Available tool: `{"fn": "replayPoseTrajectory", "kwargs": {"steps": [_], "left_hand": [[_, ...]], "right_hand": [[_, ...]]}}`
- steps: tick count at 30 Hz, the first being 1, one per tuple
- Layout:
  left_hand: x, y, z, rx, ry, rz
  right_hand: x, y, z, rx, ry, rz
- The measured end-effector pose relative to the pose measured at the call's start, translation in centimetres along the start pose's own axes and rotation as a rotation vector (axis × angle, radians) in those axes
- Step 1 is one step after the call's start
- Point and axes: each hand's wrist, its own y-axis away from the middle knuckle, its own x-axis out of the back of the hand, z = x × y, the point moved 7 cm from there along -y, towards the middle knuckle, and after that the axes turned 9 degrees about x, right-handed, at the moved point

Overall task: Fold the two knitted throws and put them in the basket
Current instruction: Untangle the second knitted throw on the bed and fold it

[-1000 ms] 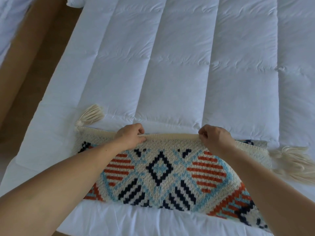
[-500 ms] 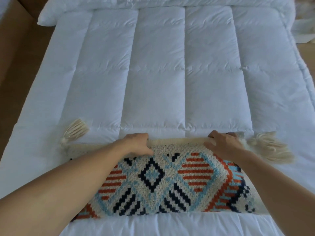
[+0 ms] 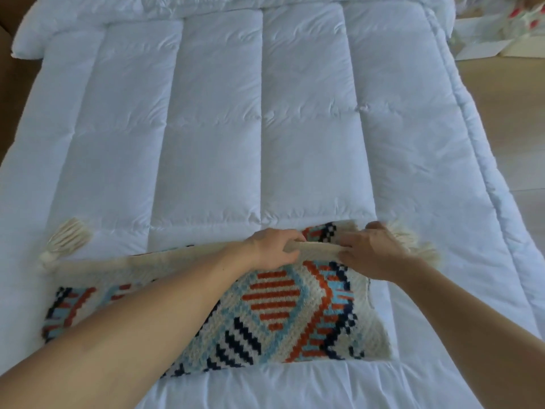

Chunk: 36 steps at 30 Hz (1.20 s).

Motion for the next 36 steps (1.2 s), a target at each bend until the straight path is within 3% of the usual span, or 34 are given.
{"fn": "replayPoseTrajectory", "kwargs": {"steps": [5,7,9,14,21,27,32,34,36], "left_hand": [[-0.7,-0.4,1.3,0.018,-0.1,-0.053],[-1.1,-0.5,1.0,0.031,-0.15,-0.091],[-1.5,-0.7,0.6,0.05,-0.163,-0.097],[-1.9,-1.7,0.5,0.125,-0.165,-0.012],[-1.8,-1.8,0.8,0.161,-0.228,0.128],[-2.1,-1.7,0.5,0.154,-0.164,0.151],[-1.9,-1.2,-0.3,0.175,-0.165,0.126],[-1.7,-0.9,-0.7,0.181,-0.181,0.122],[-1.6,-0.6,-1.0,0.178,-0.194,0.135]], "right_hand": [[-1.6,2.8,-1.6,0.025,-0.532,-0.268],[-2.3,3.7,-1.8,-0.028,-0.84,-0.354],[-3.1,4.0,-1.2,-0.093,-0.988,-0.394],[-3.9,2.2,3.6,-0.19,-0.404,-0.133],[-4.3,2.2,4.7,-0.128,-0.343,0.117],[-5.5,2.2,5.0,-0.151,-0.299,0.01],[-3.7,1.6,3.9,0.01,-0.087,0.105],[-2.8,1.6,3.8,0.082,-0.09,0.158],[-2.5,1.9,4.3,0.111,-0.18,0.094]]}}
